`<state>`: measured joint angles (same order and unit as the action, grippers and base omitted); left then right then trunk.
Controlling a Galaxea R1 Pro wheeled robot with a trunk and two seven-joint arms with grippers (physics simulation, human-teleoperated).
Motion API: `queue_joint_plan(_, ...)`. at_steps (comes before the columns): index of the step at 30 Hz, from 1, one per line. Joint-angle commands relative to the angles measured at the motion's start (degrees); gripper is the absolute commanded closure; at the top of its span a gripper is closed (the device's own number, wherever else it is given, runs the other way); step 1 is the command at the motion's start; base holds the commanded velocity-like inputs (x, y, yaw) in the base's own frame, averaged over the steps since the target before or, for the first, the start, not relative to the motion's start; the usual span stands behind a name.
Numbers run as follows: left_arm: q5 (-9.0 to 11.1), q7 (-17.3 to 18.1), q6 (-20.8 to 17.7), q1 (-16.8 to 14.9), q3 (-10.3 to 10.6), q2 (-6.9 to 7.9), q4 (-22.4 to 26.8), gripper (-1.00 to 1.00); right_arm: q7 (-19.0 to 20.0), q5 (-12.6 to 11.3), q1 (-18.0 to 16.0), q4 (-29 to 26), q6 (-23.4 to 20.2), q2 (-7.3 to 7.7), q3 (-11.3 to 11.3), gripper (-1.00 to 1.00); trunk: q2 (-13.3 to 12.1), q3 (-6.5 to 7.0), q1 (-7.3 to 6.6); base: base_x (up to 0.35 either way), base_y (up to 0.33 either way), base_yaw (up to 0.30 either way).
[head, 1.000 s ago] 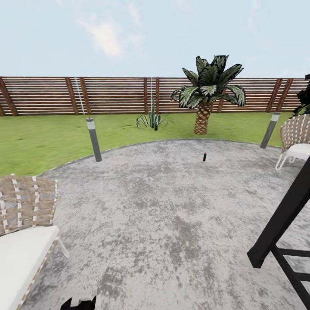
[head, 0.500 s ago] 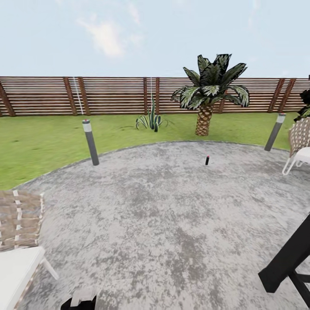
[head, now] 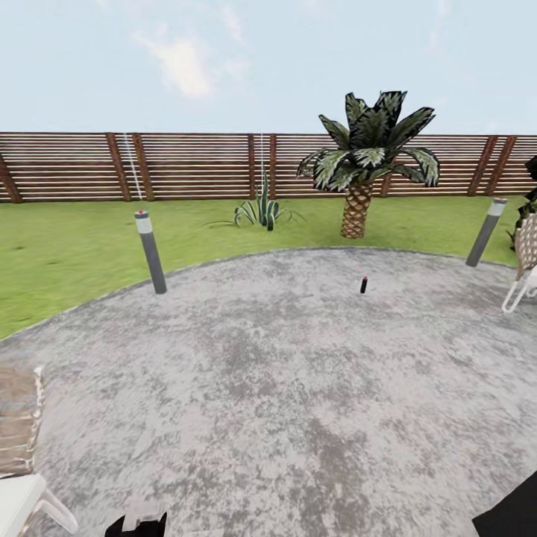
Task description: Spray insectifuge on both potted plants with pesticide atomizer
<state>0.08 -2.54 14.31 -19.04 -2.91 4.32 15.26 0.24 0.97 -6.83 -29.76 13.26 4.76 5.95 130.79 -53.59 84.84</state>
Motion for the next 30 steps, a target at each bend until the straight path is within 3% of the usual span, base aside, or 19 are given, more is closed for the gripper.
queue_joint_plan(1, 0.0, -0.01, 0.19, -0.03, -0.16, -0.02, -0.05, -1.0, 0.03, 0.11, -0.03, 0.04, 0.18, -0.02, 0.11, -1.0, 0.02, -0.05, 0.02, 0.337, 0.0, 0.0)
queue_joint_plan(30, 0.0, -0.01, 0.21, -0.02, -0.16, -0.02, -0.05, -1.0, 0.1, 0.09, -0.03, 0.05, 0.18, -0.1, 0.03, -1.0, 0.02, -0.05, 0.02, 0.338, 0.0, 0.0)
